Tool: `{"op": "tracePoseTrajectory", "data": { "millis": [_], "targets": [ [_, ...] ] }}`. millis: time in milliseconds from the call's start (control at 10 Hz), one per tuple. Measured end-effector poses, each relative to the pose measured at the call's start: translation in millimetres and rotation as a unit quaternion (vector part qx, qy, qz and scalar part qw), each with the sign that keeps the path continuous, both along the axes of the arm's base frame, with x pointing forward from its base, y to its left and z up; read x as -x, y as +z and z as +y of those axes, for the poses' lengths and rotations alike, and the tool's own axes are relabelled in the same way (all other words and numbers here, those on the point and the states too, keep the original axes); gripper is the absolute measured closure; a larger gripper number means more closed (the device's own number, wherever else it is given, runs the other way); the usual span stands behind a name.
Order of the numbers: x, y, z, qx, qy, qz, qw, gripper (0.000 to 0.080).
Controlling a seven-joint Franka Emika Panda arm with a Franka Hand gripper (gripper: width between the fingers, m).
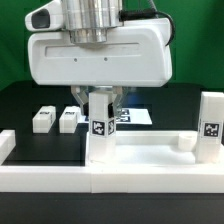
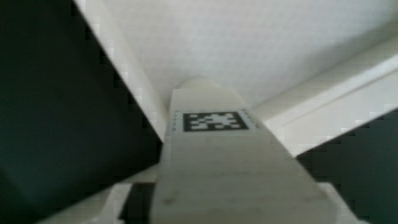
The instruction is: Assemble desk
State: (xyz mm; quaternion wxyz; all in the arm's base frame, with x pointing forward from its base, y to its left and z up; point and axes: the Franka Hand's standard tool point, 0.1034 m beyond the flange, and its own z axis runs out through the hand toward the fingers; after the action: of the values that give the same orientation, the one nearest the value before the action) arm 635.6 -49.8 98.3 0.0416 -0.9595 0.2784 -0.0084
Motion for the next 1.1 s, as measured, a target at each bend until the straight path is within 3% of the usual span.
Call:
{"op": "tracePoseTrajectory", "data": {
  "millis": [300, 500, 800, 1100],
  "targets": [
    [0.5, -0.6, -1.1, -0.012, -0.194, 0.012, 0.981, 0.0507],
    [0.5, -0.6, -0.9, -0.013, -0.23, 0.015, 0.973, 0.0507],
    [0.5, -0.7, -1.5, -0.022, -0.335, 0.023, 0.942, 0.0507],
    [1.4, -1.8, -4.7, -0.058, -0.506, 0.037, 0.86, 0.0507]
  ]
}}
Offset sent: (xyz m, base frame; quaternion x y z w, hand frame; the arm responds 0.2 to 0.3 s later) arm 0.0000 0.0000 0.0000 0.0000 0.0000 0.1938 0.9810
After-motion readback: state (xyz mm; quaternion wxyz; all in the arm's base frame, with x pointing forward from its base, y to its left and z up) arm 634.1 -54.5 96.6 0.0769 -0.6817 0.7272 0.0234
